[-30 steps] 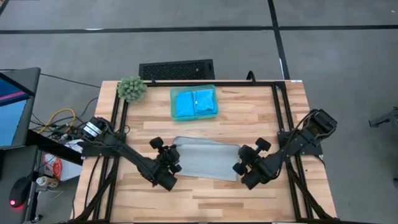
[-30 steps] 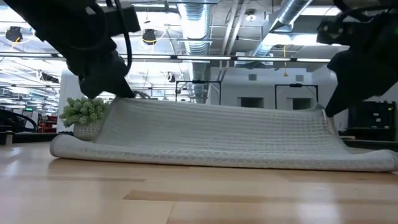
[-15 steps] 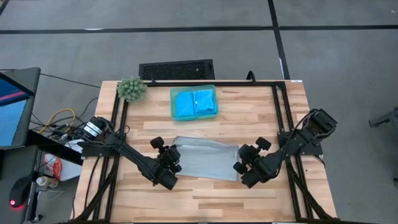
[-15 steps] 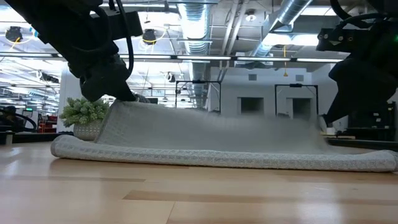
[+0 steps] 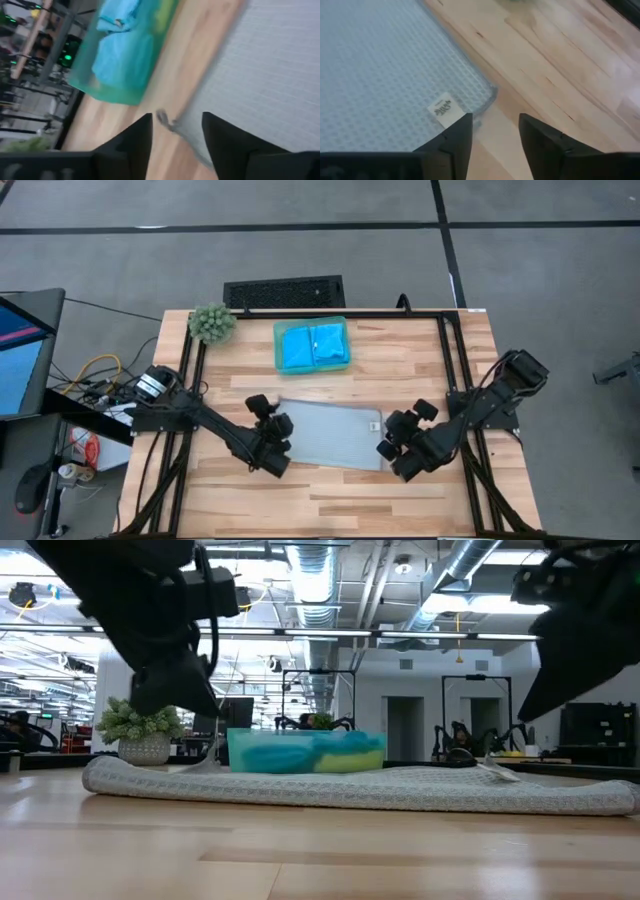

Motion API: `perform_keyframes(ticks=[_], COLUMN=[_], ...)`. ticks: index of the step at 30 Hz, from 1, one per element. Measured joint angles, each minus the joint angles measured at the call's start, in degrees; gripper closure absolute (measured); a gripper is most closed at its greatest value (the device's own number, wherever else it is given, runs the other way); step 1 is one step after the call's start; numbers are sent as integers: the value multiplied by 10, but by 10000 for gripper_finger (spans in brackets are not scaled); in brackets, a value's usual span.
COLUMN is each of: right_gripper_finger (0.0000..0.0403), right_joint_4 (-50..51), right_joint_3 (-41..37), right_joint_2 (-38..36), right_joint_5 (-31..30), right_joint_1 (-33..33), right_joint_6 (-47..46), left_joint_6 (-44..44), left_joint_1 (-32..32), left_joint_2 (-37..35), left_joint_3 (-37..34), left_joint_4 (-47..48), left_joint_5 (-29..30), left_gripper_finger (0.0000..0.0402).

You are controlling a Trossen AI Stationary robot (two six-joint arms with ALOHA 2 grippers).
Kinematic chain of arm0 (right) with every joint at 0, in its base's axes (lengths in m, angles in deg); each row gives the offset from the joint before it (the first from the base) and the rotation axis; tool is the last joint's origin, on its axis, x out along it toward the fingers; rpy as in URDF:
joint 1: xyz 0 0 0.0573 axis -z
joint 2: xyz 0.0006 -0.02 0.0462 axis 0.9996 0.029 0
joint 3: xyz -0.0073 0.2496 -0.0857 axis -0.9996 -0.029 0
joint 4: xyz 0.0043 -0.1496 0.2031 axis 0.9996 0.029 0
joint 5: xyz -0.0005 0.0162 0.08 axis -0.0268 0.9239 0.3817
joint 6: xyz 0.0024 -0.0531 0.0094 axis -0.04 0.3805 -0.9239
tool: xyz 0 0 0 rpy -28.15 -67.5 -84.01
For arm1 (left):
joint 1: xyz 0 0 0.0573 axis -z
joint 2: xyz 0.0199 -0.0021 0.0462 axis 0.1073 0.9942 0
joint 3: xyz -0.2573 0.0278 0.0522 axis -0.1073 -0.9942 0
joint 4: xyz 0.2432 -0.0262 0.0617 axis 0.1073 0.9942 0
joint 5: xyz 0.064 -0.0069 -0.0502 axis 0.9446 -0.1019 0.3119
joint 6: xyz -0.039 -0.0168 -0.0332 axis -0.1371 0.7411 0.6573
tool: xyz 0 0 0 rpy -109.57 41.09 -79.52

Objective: Fold microfiber towels
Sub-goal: Fold the gray microfiber towel

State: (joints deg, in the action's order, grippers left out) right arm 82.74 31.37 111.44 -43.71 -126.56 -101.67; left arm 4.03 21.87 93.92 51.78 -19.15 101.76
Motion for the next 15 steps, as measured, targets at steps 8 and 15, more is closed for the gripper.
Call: perform_keyframes(ticks=[8,15], right_gripper_finger=[219,227], right_joint_4=[-130,-256], right_joint_3=[0,0], right_joint_2=[-32,38], right_joint_5=[-77,-138], right_joint_1=[-114,-189], right_joint_6=[153,256], left_joint_6=[-24,27], left_joint_1=[60,200], left_joint_2=[0,0], left_joint_3=[46,44], left_joint_4=[33,-33], left_joint_5=[41,57], left_gripper_finger=[210,214])
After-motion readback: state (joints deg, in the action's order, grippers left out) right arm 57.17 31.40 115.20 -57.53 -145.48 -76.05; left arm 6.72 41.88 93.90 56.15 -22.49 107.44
